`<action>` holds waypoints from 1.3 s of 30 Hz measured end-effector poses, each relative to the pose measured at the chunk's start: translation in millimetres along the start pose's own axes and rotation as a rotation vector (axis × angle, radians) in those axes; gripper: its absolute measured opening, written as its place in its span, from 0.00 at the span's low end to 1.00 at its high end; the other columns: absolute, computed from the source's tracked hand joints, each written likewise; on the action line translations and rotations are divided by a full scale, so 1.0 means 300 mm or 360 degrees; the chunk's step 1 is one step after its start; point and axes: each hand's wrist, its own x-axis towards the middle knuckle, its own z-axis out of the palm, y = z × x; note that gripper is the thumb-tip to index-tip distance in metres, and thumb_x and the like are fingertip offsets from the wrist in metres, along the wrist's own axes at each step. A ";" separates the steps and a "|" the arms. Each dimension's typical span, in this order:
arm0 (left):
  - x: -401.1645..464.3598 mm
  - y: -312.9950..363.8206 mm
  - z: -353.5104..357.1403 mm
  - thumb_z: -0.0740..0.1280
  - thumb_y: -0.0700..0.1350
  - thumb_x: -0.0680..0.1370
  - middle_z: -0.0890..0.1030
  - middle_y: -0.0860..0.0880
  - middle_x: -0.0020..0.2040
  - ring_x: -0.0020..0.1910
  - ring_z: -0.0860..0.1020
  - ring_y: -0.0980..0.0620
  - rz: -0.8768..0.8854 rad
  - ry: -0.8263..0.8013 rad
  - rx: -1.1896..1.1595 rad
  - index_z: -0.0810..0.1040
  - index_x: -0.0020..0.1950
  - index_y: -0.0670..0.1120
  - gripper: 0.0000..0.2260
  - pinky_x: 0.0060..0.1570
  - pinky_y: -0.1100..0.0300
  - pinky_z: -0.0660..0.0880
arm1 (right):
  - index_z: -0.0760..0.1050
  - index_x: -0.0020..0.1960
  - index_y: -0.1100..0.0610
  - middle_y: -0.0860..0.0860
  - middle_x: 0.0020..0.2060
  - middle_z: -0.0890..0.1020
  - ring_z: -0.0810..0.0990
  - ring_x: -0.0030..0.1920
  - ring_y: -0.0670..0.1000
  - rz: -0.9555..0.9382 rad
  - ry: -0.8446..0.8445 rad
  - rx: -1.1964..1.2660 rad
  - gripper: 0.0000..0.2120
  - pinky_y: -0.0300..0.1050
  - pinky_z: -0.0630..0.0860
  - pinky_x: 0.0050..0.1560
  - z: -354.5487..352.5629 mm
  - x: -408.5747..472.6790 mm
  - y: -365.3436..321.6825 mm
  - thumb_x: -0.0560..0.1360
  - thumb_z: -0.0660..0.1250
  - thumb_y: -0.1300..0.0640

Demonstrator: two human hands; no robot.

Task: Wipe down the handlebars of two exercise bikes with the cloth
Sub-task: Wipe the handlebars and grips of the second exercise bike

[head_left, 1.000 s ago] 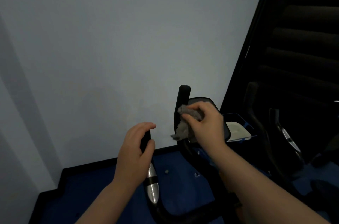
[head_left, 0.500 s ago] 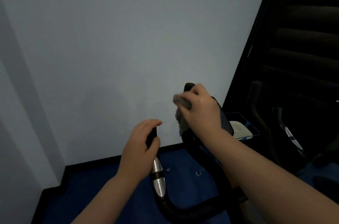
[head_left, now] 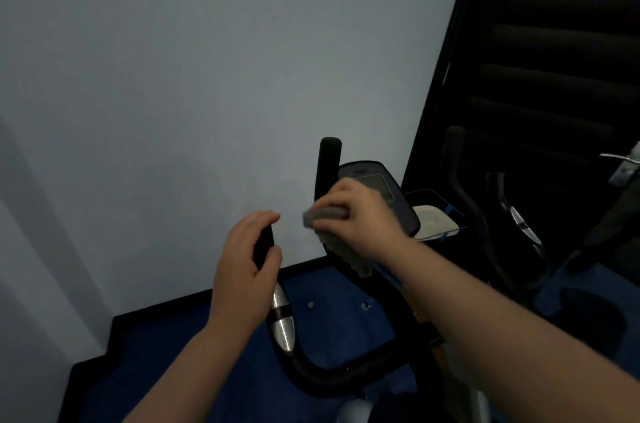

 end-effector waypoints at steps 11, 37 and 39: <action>0.006 -0.005 0.006 0.62 0.38 0.73 0.77 0.54 0.60 0.62 0.72 0.60 0.0018 0.0048 0.0069 0.76 0.62 0.50 0.19 0.63 0.75 0.64 | 0.84 0.48 0.54 0.47 0.44 0.81 0.80 0.46 0.45 -0.0027 -0.0304 0.0349 0.11 0.44 0.77 0.51 -0.084 -0.061 0.109 0.66 0.78 0.57; -0.003 0.022 0.026 0.63 0.30 0.74 0.76 0.52 0.59 0.60 0.73 0.56 -0.0038 0.0159 0.0124 0.76 0.61 0.48 0.20 0.61 0.71 0.67 | 0.83 0.50 0.53 0.46 0.45 0.79 0.79 0.48 0.45 -0.0056 -0.0221 0.0253 0.11 0.40 0.74 0.53 -0.080 -0.061 0.116 0.68 0.76 0.57; -0.001 0.029 0.021 0.63 0.31 0.74 0.76 0.52 0.59 0.58 0.73 0.60 -0.0044 0.0138 0.0134 0.76 0.61 0.48 0.20 0.59 0.75 0.66 | 0.82 0.51 0.54 0.47 0.46 0.78 0.78 0.49 0.45 0.0031 -0.0060 0.0307 0.11 0.36 0.73 0.53 -0.020 -0.077 0.103 0.69 0.75 0.57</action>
